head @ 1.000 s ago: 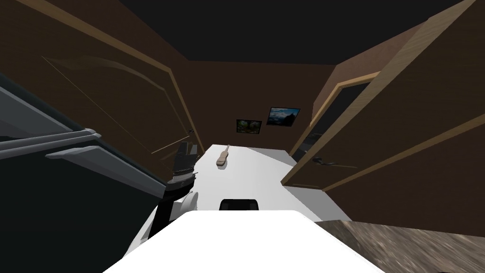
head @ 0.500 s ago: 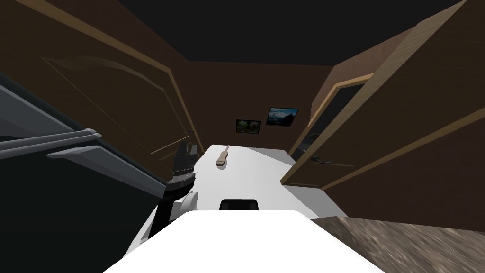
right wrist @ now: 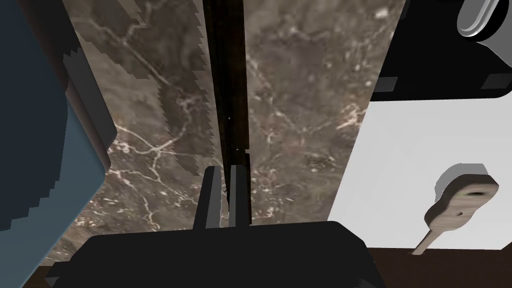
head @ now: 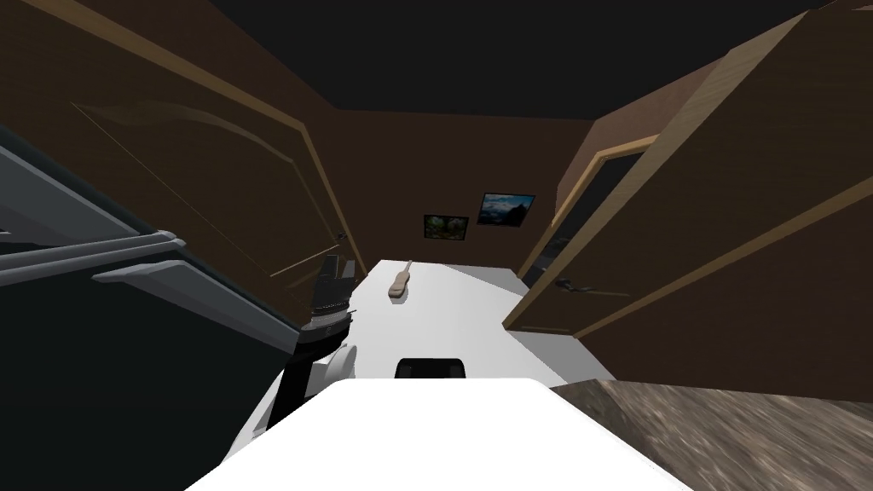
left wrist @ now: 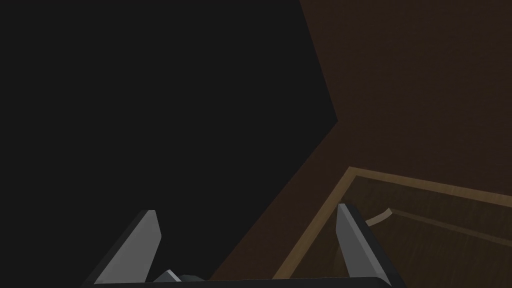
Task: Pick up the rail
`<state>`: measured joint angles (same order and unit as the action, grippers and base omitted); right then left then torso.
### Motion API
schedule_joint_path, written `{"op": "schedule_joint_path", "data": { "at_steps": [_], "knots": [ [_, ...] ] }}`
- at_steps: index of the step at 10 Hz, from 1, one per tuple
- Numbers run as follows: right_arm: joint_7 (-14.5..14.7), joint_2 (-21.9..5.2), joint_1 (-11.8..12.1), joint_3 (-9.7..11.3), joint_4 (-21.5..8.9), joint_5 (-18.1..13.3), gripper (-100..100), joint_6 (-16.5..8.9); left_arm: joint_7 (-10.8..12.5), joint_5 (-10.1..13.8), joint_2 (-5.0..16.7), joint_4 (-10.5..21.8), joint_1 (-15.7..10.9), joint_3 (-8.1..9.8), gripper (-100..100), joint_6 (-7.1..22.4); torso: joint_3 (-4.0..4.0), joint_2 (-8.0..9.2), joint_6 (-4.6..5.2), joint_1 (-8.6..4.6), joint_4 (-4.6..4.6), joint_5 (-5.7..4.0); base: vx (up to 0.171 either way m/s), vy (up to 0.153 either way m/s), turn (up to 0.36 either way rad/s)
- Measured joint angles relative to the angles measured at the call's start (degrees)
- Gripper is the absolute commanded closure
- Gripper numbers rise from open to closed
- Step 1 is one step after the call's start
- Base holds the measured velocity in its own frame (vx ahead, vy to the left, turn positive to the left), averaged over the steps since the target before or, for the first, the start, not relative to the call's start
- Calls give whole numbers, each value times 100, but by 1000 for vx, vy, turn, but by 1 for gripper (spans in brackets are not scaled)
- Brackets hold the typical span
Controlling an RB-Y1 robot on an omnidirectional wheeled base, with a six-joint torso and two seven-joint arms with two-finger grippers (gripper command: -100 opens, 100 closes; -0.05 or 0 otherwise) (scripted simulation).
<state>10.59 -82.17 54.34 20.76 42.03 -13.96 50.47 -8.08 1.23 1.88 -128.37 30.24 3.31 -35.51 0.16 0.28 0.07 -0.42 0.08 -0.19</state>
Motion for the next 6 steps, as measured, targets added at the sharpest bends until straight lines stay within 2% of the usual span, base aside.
{"op": "schedule_joint_path", "data": {
  "at_steps": [2, 6],
  "knots": [
    [-66, -112, 72, -21, 184, 50, 100, -75, 0, 0, 0, 0, 0, 0, 0, 0, 0, -1, 1, 4, 1, -5, -11, -2, -3],
    [-222, -530, 518, -163, 1020, 314, 100, -506, 0, 0, 0, 0, 0, 0, 0, 0, 4, 6, 1, 4, 1, 0, -43, -7, -33]
  ]
}}
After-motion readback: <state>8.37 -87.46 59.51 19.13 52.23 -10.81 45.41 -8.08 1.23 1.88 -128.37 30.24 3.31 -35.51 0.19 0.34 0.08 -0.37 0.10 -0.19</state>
